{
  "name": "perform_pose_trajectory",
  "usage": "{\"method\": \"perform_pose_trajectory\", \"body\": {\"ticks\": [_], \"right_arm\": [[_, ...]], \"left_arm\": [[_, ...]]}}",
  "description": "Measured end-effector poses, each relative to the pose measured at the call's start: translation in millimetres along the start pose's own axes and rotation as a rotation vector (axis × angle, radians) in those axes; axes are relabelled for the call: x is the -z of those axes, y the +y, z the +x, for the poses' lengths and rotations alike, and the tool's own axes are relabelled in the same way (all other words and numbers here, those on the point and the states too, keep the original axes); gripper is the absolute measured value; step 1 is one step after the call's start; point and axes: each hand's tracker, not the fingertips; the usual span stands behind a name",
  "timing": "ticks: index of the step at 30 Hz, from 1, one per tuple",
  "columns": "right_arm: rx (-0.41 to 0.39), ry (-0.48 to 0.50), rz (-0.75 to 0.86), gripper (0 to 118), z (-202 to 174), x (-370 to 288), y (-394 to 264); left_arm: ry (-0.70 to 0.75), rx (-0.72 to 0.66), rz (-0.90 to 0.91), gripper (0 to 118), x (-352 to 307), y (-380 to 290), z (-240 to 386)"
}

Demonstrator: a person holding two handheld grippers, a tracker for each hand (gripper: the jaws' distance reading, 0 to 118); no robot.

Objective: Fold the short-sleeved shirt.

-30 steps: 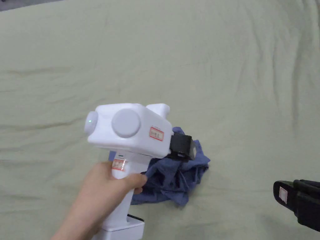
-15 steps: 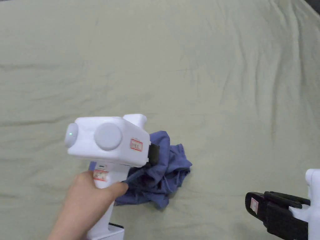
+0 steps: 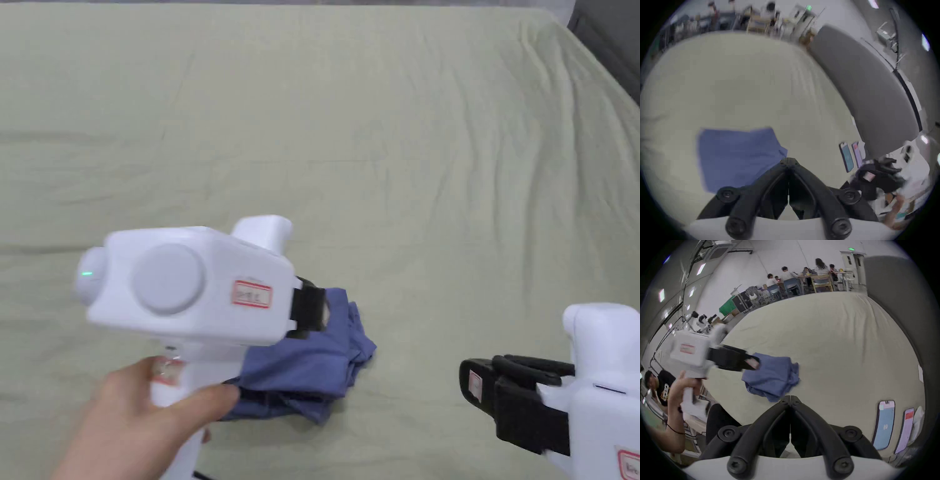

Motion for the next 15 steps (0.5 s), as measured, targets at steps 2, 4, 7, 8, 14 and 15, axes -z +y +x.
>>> {"method": "perform_pose_trajectory", "body": {"ticks": [2,4,7,8,14,15], "right_arm": [[-0.047,0.050,0.034,2,-23,5,15],[-0.075,0.120,0.027,2,-41,24,29],[-0.168,0.045,-0.050,2,-66,68,43],[-0.188,0.031,-0.090,2,-70,84,46],[-0.235,-0.086,-0.268,2,-56,215,43],[-0.287,-0.107,-0.308,2,-50,236,35]], "left_arm": [[0.084,0.000,0.115,0,-54,-3,-13],[0.205,-0.009,0.176,0,-90,-5,-29],[0.365,-0.056,0.180,0,-103,-13,-59],[0.390,-0.057,0.176,0,-102,-16,-68],[0.256,-0.161,0.040,0,-47,-29,-119],[0.202,-0.178,0.012,0,-32,-27,-128]]}}
